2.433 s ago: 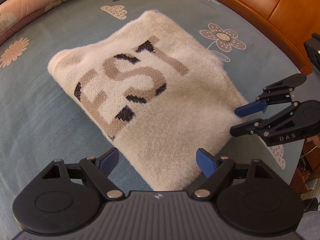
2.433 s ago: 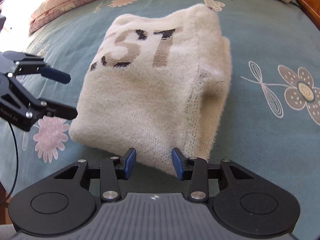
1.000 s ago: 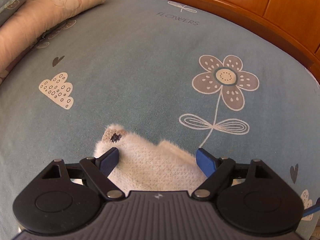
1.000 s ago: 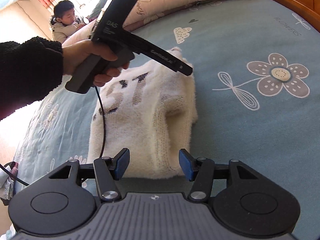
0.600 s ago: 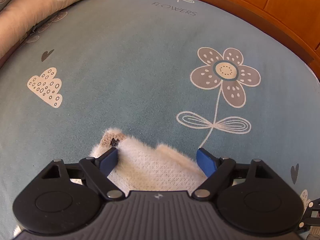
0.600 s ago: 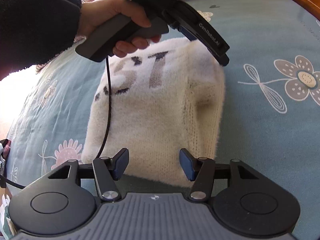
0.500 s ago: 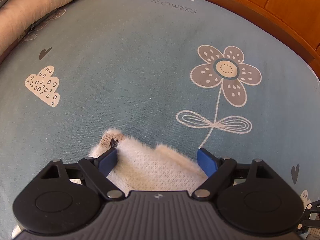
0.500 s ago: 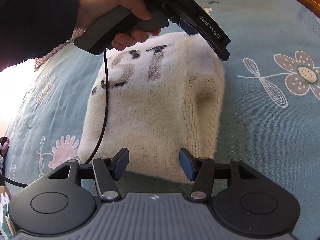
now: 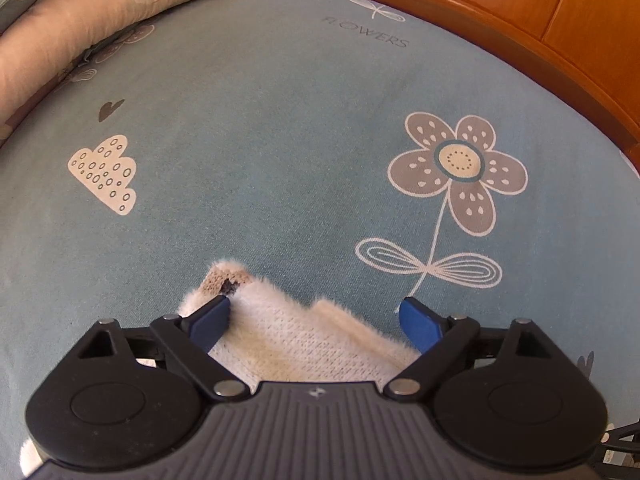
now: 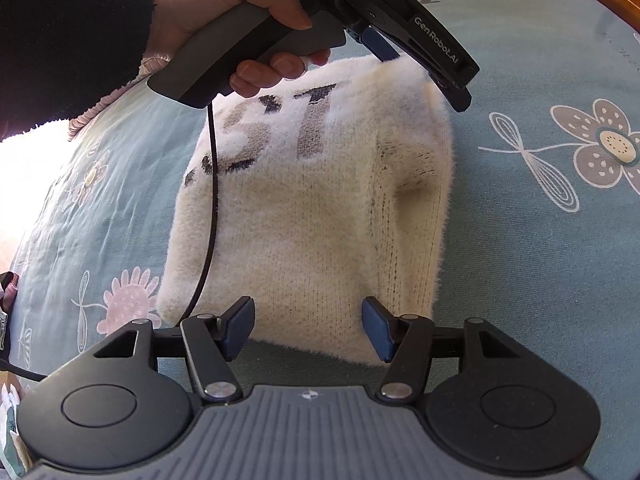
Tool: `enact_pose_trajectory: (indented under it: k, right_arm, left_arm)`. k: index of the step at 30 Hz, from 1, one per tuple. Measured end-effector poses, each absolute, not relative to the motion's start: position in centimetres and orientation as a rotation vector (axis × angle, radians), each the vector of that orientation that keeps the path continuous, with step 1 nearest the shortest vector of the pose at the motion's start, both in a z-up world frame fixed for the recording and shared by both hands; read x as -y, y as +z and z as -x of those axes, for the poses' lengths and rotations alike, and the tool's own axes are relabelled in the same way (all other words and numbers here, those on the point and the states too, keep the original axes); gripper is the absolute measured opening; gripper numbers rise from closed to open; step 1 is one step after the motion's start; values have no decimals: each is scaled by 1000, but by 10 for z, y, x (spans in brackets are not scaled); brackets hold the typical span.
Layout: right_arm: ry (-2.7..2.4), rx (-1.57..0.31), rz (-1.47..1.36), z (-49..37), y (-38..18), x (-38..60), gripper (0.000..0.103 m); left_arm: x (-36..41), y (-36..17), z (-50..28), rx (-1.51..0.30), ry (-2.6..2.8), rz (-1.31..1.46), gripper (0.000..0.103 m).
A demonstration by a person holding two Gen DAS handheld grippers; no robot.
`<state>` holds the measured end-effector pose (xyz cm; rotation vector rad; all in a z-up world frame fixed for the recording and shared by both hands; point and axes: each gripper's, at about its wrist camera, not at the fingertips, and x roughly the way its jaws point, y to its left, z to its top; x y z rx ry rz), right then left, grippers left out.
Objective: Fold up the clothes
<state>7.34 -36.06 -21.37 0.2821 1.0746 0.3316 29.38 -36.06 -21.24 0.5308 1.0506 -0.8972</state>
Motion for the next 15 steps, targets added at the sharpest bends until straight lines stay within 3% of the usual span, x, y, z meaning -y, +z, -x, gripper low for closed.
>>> enact_pose_trajectory:
  k: [8,15]
  right_arm:
    - [334,-1070,-264,-62,-202,359,74]
    - [331,-1095,-223,-48,-198,355,79]
  left_arm:
    - [301,-165,-248,-1020,-845,-489,88]
    - [257,-172,-185,-1085,-788,-405,88]
